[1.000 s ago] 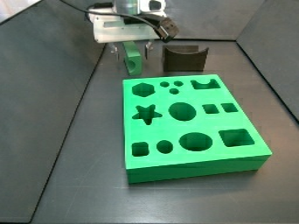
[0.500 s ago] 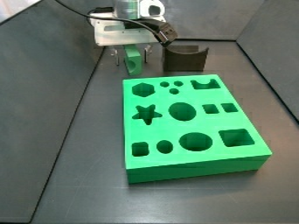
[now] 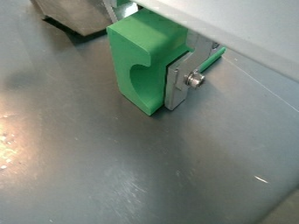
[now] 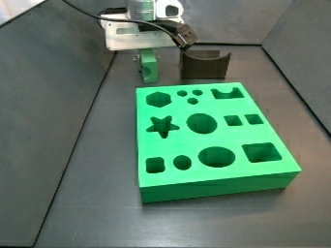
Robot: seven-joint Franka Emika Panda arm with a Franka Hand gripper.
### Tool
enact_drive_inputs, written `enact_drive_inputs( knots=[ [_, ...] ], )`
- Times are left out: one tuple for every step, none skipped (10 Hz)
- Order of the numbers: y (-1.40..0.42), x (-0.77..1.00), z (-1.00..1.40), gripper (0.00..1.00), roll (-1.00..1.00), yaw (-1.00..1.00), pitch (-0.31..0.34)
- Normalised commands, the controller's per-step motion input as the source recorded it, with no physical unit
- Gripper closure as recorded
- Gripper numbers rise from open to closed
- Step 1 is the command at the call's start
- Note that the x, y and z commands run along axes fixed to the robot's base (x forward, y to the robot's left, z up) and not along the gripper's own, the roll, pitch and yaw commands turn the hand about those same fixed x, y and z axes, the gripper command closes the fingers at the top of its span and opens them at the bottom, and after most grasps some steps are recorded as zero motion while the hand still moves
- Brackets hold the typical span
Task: Pick up the arch object. Move up. Place the arch object on the fixture. Regrasp the arch object. Rotate the arch object. Move to above the board. Insert the arch object.
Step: Pick up the arch object, then move up, then place the arch object on the fixture.
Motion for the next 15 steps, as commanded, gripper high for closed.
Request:
enact_drive_inputs(
  knots=[
    [0.0, 0.0, 0.0, 1.0, 0.0, 0.0, 0.0],
    [0.0, 0.0, 0.0, 1.0, 0.0, 0.0, 0.0],
    [0.0, 0.0, 0.0, 1.0, 0.0, 0.0, 0.0],
    [0.0, 0.0, 0.0, 1.0, 0.0, 0.0, 0.0],
    [0.0, 0.0, 0.0, 1.0, 0.0, 0.0, 0.0],
    [0.0, 0.0, 0.0, 1.0, 0.0, 0.0, 0.0],
    [0.0, 0.0, 0.0, 1.0, 0.0, 0.0, 0.0],
    [0.0, 0.0, 0.0, 1.0, 0.0, 0.0, 0.0],
    [0.0, 0.0, 0.83, 1.0, 0.0, 0.0, 0.0],
    [0.01, 0.02, 0.87, 1.0, 0.0, -0.03, -0.01],
    [0.01, -0.02, 0.72, 1.0, 0.0, -0.04, 0.036],
    [0.02, -0.01, 0.63, 1.0, 0.01, -0.04, 0.048],
    [0.01, -0.01, 0.44, 1.0, 0.02, -0.03, 0.064],
    [0.01, -0.01, 0.29, 1.0, 0.03, -0.03, 0.06],
    [0.0, 0.0, 1.0, 1.0, 0.0, 0.0, 0.0]
  ],
)
